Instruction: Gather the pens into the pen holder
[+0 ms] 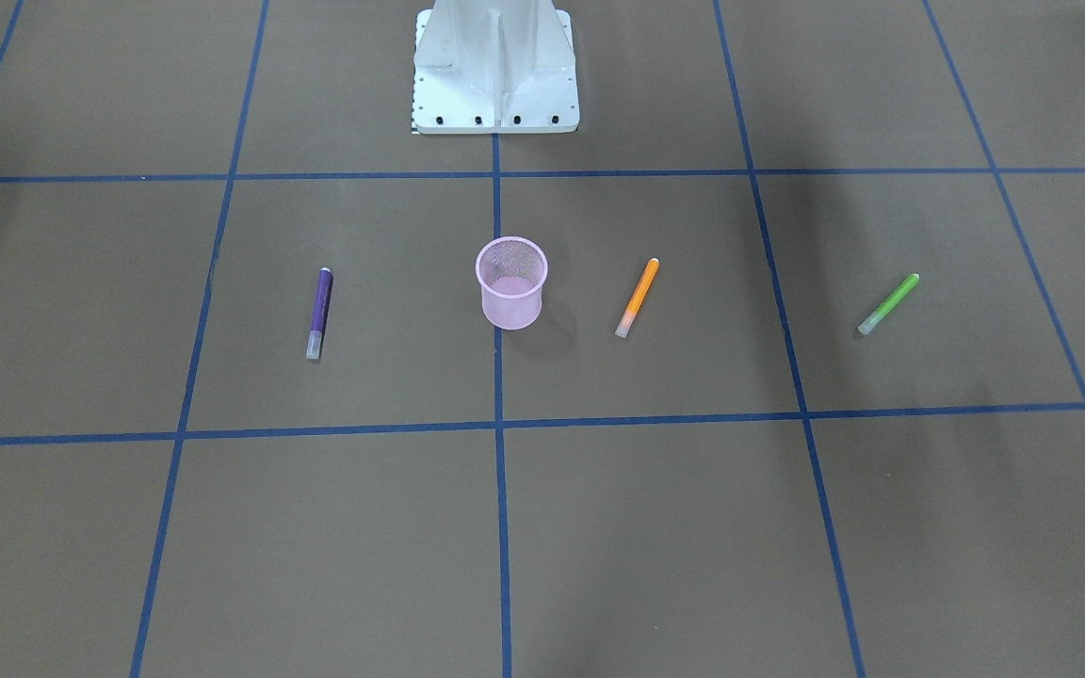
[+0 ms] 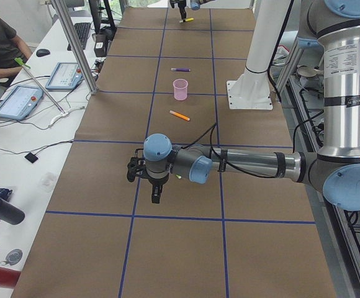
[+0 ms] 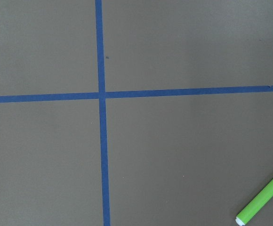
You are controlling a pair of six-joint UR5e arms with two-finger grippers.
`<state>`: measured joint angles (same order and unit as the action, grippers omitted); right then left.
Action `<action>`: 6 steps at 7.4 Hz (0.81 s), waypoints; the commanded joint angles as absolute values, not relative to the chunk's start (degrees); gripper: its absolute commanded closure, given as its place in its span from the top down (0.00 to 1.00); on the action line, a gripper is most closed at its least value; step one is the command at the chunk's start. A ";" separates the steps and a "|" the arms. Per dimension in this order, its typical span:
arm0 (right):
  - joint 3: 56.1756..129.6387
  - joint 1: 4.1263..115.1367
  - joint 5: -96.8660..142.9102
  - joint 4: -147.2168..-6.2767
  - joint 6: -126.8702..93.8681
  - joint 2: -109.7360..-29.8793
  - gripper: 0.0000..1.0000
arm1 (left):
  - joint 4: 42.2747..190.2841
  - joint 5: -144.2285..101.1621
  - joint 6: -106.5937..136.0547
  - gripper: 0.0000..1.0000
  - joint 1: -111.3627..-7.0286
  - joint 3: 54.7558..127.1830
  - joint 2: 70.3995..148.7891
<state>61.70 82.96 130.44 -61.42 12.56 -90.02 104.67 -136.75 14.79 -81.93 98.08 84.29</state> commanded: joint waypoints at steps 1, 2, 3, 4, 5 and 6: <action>61.70 82.88 130.61 -61.35 12.66 -89.91 0.55 | 104.68 -136.76 14.85 1.00 -82.00 98.09 84.55; 61.70 82.88 130.69 -61.35 12.66 -89.91 0.45 | 104.59 -136.76 14.77 1.00 -81.91 98.00 84.55; 61.61 82.88 130.69 -61.35 12.66 -90.09 0.28 | 104.68 -136.76 14.77 1.00 -81.91 98.09 84.55; 61.61 82.88 130.78 -61.43 12.66 -90.09 0.22 | 104.68 -136.76 14.77 1.00 -81.91 98.00 84.55; 61.44 82.79 131.56 -61.44 12.66 -90.09 0.22 | 104.68 -136.76 14.77 1.00 -81.91 98.00 84.55; 61.44 82.71 131.66 -61.44 12.57 -90.09 0.21 | 104.68 -136.76 14.77 1.00 -81.91 98.00 84.55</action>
